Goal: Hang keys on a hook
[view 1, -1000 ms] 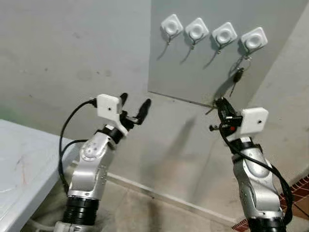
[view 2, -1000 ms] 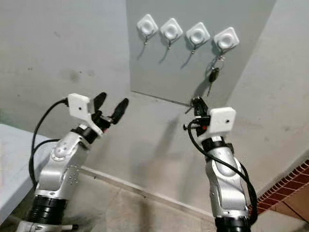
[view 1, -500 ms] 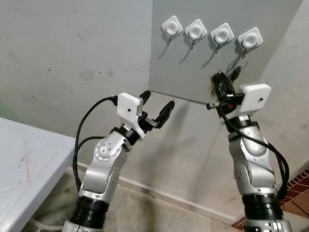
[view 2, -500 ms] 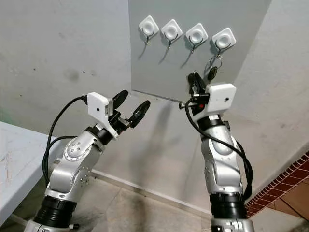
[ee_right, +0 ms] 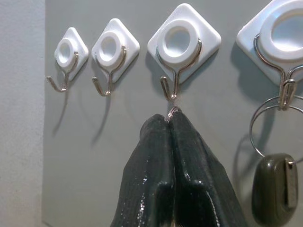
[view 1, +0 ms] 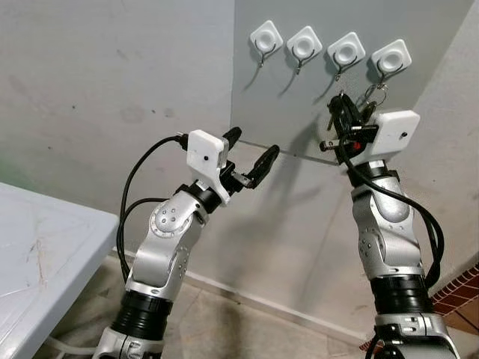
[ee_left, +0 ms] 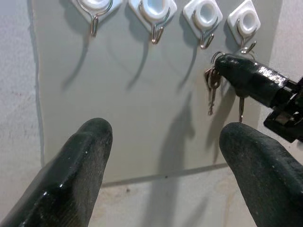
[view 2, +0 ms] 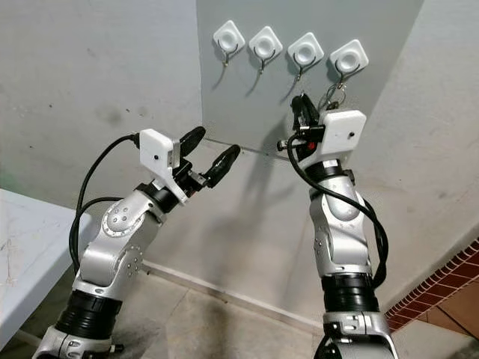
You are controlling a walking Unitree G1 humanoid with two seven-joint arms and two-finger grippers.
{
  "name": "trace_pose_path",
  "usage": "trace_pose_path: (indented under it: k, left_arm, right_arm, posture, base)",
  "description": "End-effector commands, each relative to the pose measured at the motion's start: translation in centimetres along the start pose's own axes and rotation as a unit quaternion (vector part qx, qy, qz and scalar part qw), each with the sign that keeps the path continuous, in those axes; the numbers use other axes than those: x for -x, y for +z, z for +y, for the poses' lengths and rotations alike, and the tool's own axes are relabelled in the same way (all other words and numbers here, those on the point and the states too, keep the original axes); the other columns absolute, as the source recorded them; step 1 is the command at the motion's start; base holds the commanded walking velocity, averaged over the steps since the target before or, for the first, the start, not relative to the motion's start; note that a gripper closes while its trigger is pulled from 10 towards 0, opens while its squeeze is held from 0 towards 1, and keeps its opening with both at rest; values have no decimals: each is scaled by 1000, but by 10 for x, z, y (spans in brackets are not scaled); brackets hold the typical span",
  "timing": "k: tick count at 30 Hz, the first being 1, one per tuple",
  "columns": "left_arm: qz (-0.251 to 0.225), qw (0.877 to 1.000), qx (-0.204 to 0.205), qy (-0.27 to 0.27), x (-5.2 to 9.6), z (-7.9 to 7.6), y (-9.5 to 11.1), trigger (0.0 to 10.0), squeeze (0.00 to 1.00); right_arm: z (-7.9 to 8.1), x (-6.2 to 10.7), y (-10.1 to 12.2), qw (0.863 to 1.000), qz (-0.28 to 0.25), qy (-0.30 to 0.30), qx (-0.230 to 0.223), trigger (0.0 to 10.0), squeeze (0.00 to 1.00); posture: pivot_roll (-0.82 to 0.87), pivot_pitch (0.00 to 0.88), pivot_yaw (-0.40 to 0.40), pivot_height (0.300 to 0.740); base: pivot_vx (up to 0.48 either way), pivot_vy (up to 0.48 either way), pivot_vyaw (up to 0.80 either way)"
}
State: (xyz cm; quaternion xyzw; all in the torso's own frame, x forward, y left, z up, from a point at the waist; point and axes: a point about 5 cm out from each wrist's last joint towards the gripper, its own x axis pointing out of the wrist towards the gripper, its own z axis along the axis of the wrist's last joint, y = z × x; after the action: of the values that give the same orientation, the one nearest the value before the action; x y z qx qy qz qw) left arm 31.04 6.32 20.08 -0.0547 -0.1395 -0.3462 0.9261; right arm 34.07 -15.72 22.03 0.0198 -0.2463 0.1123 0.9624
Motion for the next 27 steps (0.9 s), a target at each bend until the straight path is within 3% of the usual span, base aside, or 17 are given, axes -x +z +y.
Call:
trace_pose_path:
  k: [1,16,27]
  left_arm:
    - [4,1000,-1,-6,-3,0,2,10000,0]
    - [0,1000,2,-27,-8,-8,3,10000,0]
    - [-4,1000,7,-31,-10,-9,4,10000,0]
  right_arm:
    - [-4,-7,7,1000,-18,-7,5,10000,0]
    - [-2,-10,14,999,-52,0,14,10000,0]
    - [-3,-13,18,997,-51,35,54,10000,0]
  posture:
    - [-32,0,-6,740]
    - [-41,0,-2,740]
    - [-46,0,-5,740]
  base:
    - [0,0,0]
    - [0,0,0]
    - [0,0,0]
